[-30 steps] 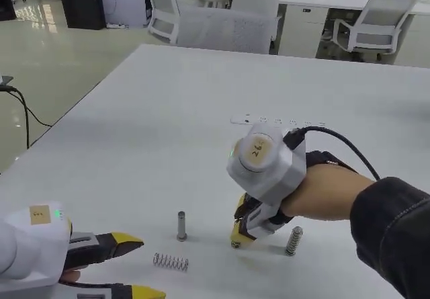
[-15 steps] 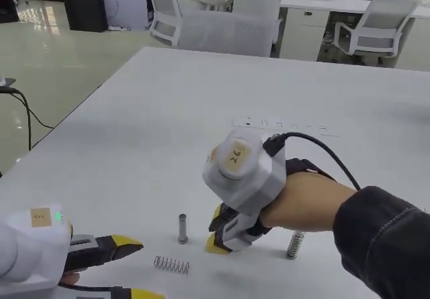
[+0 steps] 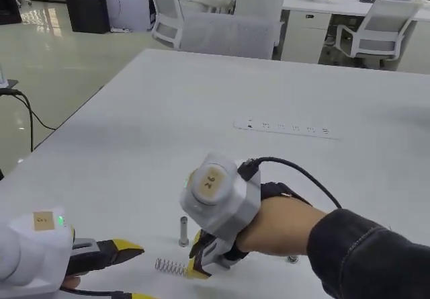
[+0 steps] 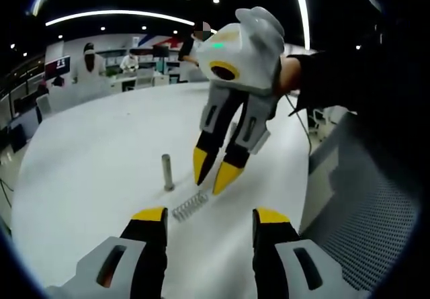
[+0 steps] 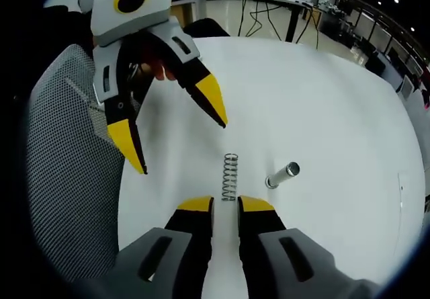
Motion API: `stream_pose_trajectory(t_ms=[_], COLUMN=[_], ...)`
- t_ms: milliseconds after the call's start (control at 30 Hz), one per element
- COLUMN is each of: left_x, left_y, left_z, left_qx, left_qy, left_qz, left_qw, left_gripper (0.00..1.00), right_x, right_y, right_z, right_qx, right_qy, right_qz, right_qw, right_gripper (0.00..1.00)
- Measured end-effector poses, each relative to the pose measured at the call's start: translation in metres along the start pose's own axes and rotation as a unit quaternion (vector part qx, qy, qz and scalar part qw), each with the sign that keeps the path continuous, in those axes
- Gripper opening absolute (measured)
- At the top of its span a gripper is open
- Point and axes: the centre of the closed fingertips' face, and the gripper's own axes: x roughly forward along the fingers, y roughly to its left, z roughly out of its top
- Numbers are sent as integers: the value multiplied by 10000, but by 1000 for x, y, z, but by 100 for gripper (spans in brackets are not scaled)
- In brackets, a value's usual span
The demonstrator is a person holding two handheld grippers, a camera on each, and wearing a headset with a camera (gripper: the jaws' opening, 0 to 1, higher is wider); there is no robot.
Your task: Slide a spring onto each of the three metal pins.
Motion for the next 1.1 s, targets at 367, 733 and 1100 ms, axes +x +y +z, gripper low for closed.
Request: stream_pose_trajectory(t_ms=[367, 733, 1100], left_x=[-1, -1, -1], left_y=[3, 5, 4], left_z=[-3, -3, -2], left_qx=[-2, 3, 60], left_qy=[9, 14, 46], left_qz=[14, 21, -5], left_qw=[10000, 10000, 10000], left_gripper=[45, 44, 44], right_x=[14, 22, 9], right_y=[-5, -3, 7], right_z=[3, -1, -1], right_qx=[125, 81, 56], right_qy=[-10, 63, 103], right_qz=[-198, -169, -99], right_qw=[9997, 9998, 9999], right_gripper=[13, 8, 7])
